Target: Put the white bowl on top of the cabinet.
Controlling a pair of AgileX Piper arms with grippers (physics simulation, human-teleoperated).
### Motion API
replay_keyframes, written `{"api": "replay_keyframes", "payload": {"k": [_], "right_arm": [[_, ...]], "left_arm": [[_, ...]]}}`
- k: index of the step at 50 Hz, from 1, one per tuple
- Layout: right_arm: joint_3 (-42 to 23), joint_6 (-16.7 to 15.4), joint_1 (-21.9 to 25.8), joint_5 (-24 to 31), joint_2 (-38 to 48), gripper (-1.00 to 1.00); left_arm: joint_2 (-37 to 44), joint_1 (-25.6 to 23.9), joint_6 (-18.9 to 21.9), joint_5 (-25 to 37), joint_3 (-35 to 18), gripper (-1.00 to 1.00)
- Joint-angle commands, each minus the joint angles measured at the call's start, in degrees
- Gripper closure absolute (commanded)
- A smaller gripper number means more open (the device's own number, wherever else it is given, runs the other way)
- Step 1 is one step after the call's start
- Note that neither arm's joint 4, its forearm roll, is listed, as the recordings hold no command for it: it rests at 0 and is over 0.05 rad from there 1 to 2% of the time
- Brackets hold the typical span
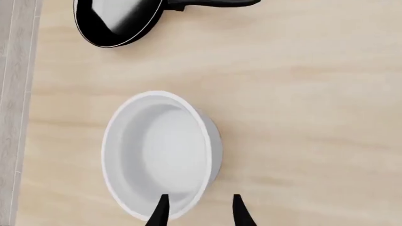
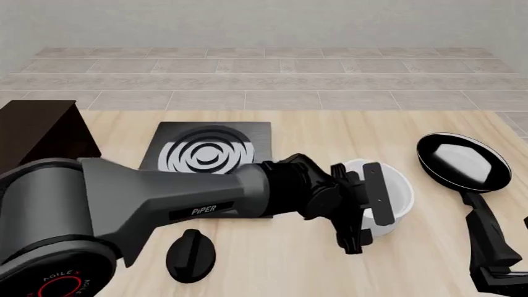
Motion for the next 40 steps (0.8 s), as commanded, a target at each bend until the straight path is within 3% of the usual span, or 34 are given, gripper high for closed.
{"api": "replay_keyframes", "payload": {"k": [1,40], "right_arm": [[0.01,0.07,0.06,0.08,-0.05,-1.00],[0.01,0.54,0.09,0.14,-0.11,-1.00]], "left_arm": [[2.38,0.36,0.27,1.06,-2.36,-1.00],[8.19,-0.05,-1.30,0.54,-5.12,-1.00]]}}
